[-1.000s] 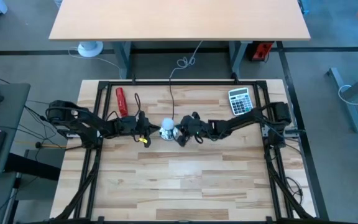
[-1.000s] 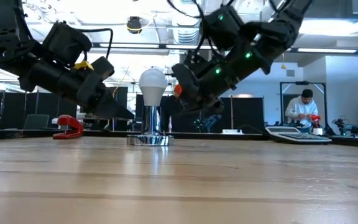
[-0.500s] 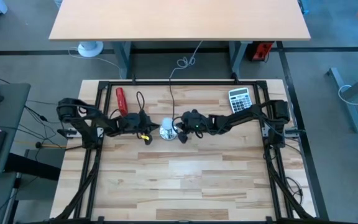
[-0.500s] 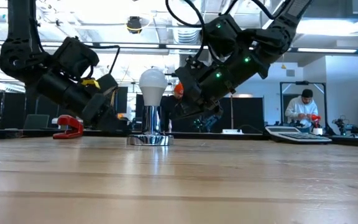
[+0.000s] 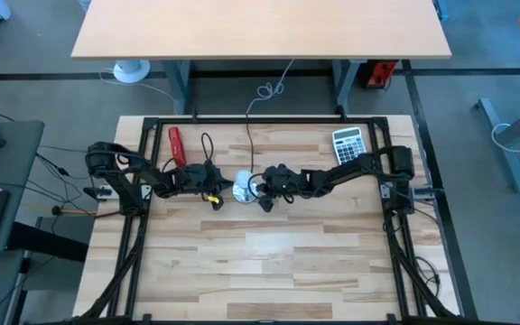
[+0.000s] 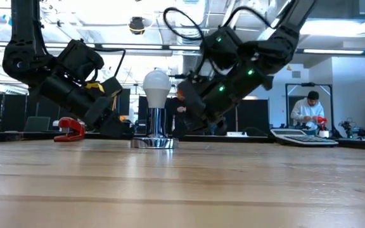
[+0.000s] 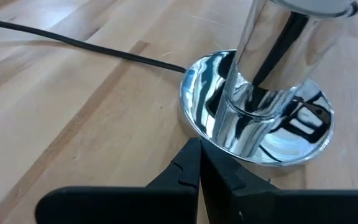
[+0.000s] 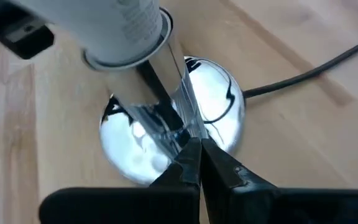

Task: Screw lightbulb
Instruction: Remove the lightbulb from the silver lamp socket

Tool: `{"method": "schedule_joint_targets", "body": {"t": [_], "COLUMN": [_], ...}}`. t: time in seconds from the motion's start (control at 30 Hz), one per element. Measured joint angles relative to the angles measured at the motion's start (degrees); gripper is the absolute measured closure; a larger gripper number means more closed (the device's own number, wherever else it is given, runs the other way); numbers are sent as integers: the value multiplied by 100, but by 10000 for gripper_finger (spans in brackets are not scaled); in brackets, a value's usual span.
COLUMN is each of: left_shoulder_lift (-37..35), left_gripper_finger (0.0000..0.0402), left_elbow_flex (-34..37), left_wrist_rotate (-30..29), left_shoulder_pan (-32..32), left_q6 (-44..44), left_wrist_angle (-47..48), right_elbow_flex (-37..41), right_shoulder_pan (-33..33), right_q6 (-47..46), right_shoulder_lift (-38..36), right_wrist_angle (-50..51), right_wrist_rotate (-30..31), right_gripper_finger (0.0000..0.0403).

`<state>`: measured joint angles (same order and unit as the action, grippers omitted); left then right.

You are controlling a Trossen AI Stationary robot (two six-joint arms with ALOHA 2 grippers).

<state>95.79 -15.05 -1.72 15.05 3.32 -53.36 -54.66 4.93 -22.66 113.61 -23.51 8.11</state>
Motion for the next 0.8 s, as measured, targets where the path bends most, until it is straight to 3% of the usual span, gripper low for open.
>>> {"method": "schedule_joint_targets", "body": {"t": [0.23, 0.4, 0.8], "left_shoulder_lift": [0, 0, 4], "left_gripper_finger": [401, 401, 401], "left_elbow_flex": [4, 6, -255], "left_wrist_rotate": [38, 119, 140], "left_shoulder_pan": [-156, -452, -1383], "left_q6": [147, 485, 842], "left_wrist_angle": [13, 5, -122], "right_elbow_flex": [-146, -148, -143], "right_shoulder_pan": [-175, -592, -1331], "right_q6": [-369, -404, -949], "right_shoulder_lift": [344, 230, 8], "right_wrist_angle": [-109, 235, 895], "right_wrist_rotate": [-33, 269, 194], "right_gripper_finger": [392, 392, 392]}}
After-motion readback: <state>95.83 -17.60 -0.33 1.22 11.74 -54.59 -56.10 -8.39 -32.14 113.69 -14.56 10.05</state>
